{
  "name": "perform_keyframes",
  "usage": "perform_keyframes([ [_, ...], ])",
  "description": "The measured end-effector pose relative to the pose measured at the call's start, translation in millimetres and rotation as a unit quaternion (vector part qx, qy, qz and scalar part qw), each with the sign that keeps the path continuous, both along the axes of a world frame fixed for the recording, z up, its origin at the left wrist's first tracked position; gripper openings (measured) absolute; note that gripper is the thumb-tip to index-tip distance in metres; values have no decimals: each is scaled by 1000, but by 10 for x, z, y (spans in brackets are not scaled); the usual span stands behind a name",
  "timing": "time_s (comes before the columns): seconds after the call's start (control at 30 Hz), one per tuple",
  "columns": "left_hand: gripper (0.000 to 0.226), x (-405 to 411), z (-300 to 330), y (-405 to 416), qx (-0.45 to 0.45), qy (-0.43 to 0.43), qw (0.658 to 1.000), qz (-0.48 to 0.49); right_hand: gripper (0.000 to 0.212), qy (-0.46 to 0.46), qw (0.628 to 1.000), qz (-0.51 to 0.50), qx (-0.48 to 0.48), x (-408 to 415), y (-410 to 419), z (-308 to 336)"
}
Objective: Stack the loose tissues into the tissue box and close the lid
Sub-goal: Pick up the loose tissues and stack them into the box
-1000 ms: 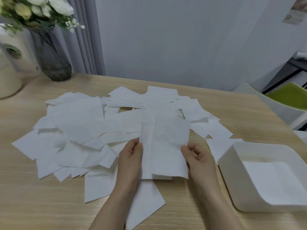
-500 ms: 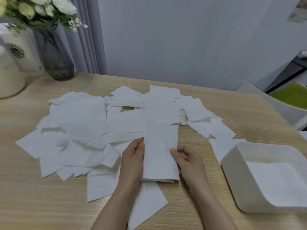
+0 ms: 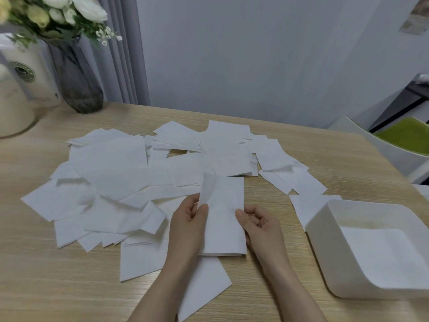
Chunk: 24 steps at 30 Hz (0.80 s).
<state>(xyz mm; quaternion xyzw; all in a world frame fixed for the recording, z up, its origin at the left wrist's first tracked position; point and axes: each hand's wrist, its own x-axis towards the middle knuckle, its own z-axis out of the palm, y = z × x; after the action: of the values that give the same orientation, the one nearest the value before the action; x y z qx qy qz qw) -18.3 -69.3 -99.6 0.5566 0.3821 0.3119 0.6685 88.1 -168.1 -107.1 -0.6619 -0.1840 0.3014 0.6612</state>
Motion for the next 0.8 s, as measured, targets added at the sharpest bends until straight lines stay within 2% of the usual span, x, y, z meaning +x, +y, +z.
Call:
perform_keyframes([
  [0.17, 24, -12, -15, 11, 39, 15, 999, 20, 3, 5, 1000, -9, 5, -3, 2, 0],
  [0.4, 19, -36, 22, 66, -35, -33, 998, 46, 7, -2, 1000, -5, -12, 24, 13, 61],
  [0.57, 21, -39, 21, 72, -65, -48, 995, 61, 7, -47, 996, -55, -43, 197, 63, 79],
  [0.7, 22, -33, 10, 84, -66, -50, 995, 59, 29, -88, 987, -121, -54, 502, 202, 136],
  [0.8, 21, -23, 7, 86, -70, -50, 995, 55, 43, -46, 984, -164, -53, 788, 387, 251],
])
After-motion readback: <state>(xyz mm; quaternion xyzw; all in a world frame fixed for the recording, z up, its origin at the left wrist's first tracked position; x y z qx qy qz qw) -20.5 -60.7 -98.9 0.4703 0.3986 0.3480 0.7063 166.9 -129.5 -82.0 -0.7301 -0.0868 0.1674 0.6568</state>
